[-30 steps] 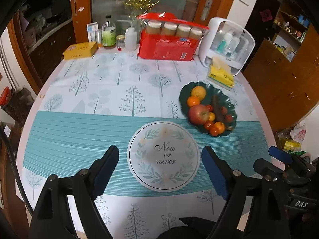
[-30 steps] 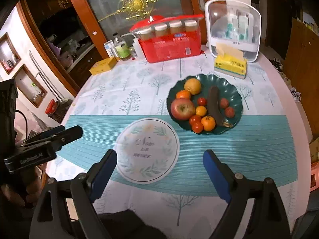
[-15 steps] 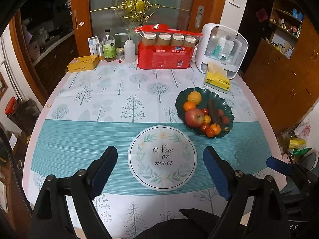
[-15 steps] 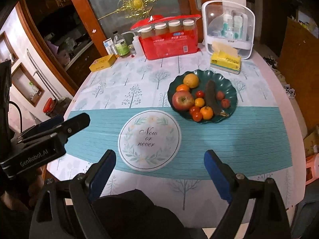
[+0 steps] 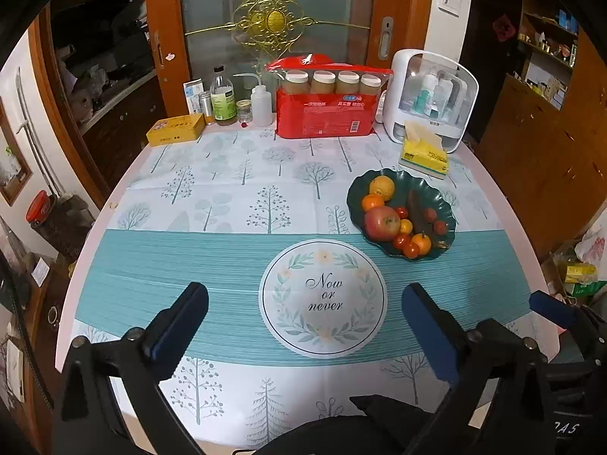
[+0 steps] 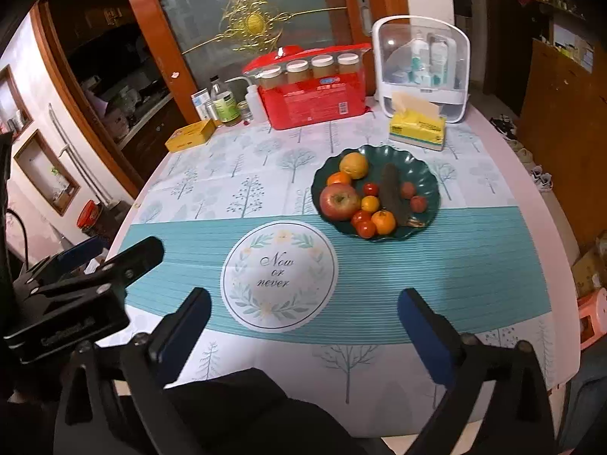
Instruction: Organize fruits
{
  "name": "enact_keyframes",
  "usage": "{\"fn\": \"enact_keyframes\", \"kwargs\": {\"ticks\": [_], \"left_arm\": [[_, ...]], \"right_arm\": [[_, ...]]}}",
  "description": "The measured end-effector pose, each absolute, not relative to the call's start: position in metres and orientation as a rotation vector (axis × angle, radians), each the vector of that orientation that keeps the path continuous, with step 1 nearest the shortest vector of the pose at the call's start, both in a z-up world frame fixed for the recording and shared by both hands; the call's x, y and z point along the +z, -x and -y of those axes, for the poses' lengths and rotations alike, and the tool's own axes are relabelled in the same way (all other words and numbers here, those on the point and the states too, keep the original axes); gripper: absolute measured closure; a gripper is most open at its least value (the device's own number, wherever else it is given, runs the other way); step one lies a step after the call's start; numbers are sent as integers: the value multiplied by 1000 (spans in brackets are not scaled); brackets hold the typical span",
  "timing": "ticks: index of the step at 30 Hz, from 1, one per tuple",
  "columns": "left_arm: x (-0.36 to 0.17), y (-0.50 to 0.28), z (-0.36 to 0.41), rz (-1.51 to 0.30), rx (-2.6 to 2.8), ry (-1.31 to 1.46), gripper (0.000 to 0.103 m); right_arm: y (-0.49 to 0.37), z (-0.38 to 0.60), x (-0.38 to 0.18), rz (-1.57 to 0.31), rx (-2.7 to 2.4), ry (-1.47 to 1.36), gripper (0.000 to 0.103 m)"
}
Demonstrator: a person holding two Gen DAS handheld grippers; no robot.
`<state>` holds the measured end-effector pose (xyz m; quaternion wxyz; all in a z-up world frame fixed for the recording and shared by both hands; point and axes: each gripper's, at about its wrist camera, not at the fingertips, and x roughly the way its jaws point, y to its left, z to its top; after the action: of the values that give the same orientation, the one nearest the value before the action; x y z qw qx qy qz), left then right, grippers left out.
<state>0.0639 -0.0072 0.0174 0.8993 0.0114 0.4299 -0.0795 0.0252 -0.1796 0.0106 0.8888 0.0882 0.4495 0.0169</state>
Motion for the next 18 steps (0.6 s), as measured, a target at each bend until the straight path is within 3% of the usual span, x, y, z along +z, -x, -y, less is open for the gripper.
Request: {"fn": "enact_keyframes", "kwargs": {"ticks": [18], "left_arm": [[17, -65, 3, -885, -110, -65, 1]], "right_arm": [[-24, 178, 16, -903, 11, -173, 0]]}}
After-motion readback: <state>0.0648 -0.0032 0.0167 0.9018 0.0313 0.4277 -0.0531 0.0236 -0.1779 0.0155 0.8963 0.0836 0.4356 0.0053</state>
